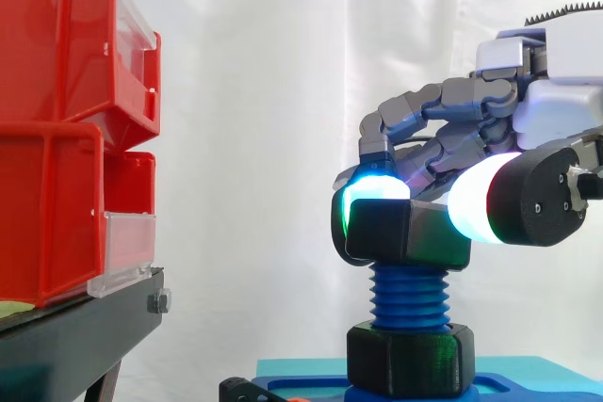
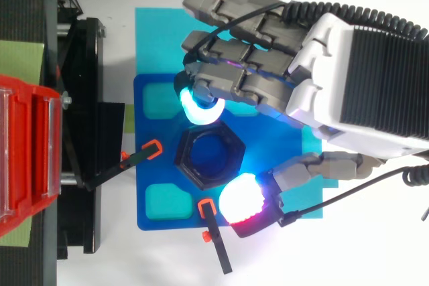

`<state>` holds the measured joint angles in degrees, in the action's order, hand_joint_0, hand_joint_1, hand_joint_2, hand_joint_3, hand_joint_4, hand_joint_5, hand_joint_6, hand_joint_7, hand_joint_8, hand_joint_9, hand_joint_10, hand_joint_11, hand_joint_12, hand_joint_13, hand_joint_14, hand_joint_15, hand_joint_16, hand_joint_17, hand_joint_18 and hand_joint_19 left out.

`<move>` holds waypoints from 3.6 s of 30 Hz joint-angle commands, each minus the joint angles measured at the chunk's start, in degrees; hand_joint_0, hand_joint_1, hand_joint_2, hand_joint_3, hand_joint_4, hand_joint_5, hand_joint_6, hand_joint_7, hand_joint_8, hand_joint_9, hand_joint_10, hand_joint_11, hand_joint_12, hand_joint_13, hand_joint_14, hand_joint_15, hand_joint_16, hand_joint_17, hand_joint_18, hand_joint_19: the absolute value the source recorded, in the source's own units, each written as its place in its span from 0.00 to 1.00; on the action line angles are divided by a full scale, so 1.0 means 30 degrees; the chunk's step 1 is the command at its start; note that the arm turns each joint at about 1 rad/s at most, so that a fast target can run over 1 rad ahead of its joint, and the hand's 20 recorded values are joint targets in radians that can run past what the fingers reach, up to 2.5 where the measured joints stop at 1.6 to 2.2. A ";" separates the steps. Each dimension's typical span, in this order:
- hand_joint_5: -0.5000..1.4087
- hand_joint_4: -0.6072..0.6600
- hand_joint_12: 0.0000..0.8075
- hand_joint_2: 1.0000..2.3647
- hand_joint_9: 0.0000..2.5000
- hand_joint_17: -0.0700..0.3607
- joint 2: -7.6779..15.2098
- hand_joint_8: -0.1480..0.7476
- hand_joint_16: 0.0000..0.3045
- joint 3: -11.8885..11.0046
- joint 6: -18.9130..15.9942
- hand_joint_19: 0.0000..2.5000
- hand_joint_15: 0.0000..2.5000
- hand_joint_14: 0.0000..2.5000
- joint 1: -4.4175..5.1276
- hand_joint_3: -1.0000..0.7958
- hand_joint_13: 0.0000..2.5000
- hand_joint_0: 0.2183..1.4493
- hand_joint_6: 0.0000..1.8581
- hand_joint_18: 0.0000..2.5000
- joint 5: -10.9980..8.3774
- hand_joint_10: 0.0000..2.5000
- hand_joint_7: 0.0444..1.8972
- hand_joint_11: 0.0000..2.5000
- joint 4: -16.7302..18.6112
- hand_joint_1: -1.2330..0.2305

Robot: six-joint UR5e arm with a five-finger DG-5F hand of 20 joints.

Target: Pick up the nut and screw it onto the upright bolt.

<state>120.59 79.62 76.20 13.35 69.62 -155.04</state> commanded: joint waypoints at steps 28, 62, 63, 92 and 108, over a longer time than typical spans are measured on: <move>0.18 0.73 0.45 0.00 0.19 0.42 -0.0029 0.52 0.16 0.1438 0.0206 0.00 0.00 0.00 0.0091 0.28 0.15 0.23 0.27 0.14 -0.0032 0.00 0.69 0.00 0.2228 0.42; 0.14 0.69 0.58 0.00 0.13 0.51 -0.0029 0.55 0.22 0.1321 0.0294 0.00 0.00 0.00 -0.0172 0.28 0.10 0.11 0.27 0.07 0.0436 0.00 0.35 0.00 0.2374 0.65; 0.14 0.68 0.57 0.00 0.12 0.51 -0.0029 0.54 0.22 0.1321 0.0294 0.00 0.00 0.00 -0.0172 0.28 0.10 0.11 0.27 0.06 0.0436 0.00 0.34 0.00 0.2403 0.67; 0.16 0.59 0.51 0.00 0.06 0.45 0.0000 0.44 0.18 0.0295 0.0529 0.00 0.00 0.00 0.0326 0.28 0.00 0.20 0.27 0.00 0.1638 0.00 0.33 0.00 0.1788 0.79; 0.17 0.58 0.49 0.00 0.04 0.44 0.0000 0.42 0.18 0.0295 0.0529 0.00 0.00 0.00 0.0267 0.28 0.00 0.21 0.27 0.00 0.1784 0.00 0.35 0.00 0.1349 0.91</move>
<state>120.59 80.51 77.82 14.27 74.91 -150.78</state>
